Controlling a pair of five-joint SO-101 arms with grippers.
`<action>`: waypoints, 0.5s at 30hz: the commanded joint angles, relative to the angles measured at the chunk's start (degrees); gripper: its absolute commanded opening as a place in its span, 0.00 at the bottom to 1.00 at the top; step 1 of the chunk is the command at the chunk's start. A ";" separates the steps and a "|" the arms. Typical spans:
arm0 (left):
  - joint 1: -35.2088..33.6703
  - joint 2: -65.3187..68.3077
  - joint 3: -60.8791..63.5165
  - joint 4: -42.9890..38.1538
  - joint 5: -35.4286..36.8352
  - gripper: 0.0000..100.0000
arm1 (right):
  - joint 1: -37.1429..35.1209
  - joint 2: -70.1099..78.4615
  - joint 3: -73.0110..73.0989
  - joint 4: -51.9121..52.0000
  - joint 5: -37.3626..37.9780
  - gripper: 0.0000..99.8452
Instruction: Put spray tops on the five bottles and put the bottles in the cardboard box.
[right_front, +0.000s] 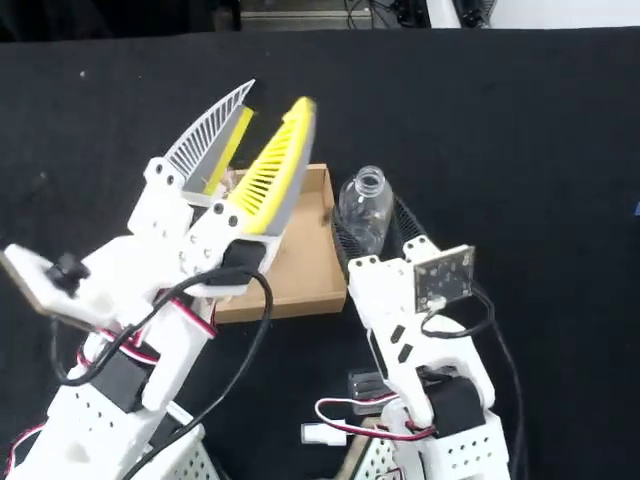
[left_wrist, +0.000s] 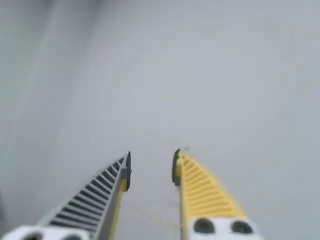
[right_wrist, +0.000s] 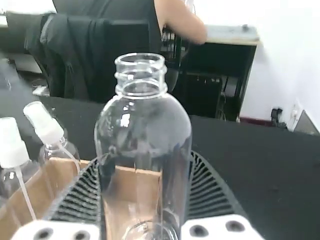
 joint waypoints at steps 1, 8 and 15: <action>0.57 0.00 -0.92 -2.29 0.44 0.03 | -0.70 -4.18 1.71 -1.32 -0.18 0.01; -0.04 0.00 -1.54 -2.02 0.26 0.03 | 0.26 -8.13 4.53 -1.14 0.09 0.01; -0.40 0.00 -1.10 -1.76 0.18 0.03 | 5.19 -7.78 2.51 3.43 -0.26 0.01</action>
